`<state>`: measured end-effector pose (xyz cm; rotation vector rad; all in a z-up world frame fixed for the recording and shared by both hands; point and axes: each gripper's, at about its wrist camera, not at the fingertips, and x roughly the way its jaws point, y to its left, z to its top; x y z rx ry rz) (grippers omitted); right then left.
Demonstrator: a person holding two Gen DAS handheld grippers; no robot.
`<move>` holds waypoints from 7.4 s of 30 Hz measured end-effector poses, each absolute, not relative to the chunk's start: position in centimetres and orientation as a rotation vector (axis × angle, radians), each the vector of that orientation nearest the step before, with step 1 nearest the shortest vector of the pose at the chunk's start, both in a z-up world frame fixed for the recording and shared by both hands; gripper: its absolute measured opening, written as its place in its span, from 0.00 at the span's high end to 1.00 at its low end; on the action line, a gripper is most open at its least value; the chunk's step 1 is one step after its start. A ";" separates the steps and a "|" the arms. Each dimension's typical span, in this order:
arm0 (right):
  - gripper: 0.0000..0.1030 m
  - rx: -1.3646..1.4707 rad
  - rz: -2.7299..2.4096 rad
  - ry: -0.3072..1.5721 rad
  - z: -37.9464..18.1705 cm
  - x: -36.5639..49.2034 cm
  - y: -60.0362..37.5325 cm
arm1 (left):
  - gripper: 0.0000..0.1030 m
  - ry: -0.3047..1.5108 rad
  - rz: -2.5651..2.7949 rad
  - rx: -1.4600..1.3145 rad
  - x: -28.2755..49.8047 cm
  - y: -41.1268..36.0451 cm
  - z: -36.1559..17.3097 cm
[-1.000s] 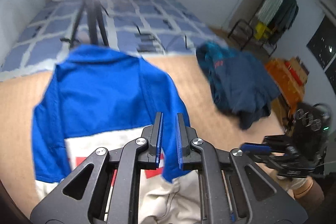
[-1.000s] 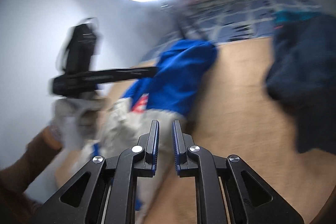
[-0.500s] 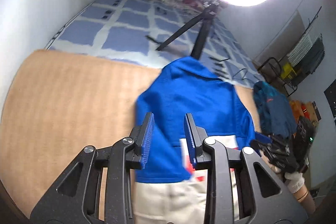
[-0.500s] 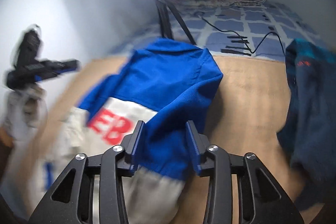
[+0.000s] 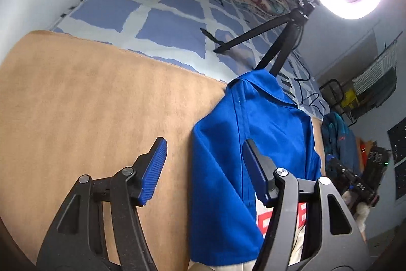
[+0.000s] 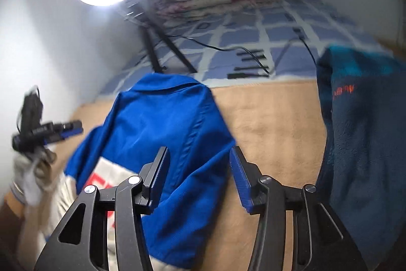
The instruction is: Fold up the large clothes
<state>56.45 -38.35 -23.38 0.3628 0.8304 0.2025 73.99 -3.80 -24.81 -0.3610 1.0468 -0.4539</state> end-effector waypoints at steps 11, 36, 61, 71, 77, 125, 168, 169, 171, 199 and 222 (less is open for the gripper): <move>0.49 0.329 0.218 0.920 -26.7 62.1 -35.9 | 0.39 1.098 -0.523 -0.215 76.2 -8.7 -27.2; 0.96 0.040 0.102 0.710 -18.0 56.9 -30.5 | 0.96 0.843 -0.561 -0.056 68.4 -9.6 -18.9; 0.96 0.029 0.142 0.573 -10.2 39.3 -27.3 | 0.96 0.717 -0.605 -0.038 48.7 -4.9 -10.9; 0.96 -0.042 0.156 0.588 -13.1 29.6 -24.5 | 0.96 0.769 -0.621 -0.045 39.5 -3.2 -14.4; 0.96 0.003 0.169 0.666 -17.9 24.9 -23.7 | 0.96 0.867 -0.602 0.048 35.2 -2.8 -19.2; 0.99 0.719 0.261 0.840 -22.8 22.0 -31.2 | 0.98 1.043 -0.621 -0.837 34.6 5.9 -23.1; 0.35 0.504 0.225 0.888 -21.6 28.4 -32.6 | 0.27 1.136 -0.579 -0.837 43.7 6.8 -22.5; 0.35 0.521 0.229 0.896 -22.0 28.7 -32.8 | 0.27 1.148 -0.592 -0.846 43.8 6.7 -22.9; 0.35 0.558 0.243 0.918 -23.1 28.8 -33.2 | 0.27 1.169 -0.614 -0.866 44.1 6.3 -23.8; 0.47 0.797 0.426 0.957 -27.6 31.9 -31.7 | 0.39 1.237 -0.655 -0.643 46.4 0.4 -25.6; 0.74 0.500 0.307 0.933 -22.3 30.2 -28.1 | 0.68 1.087 -0.575 -0.388 43.2 -1.6 -20.6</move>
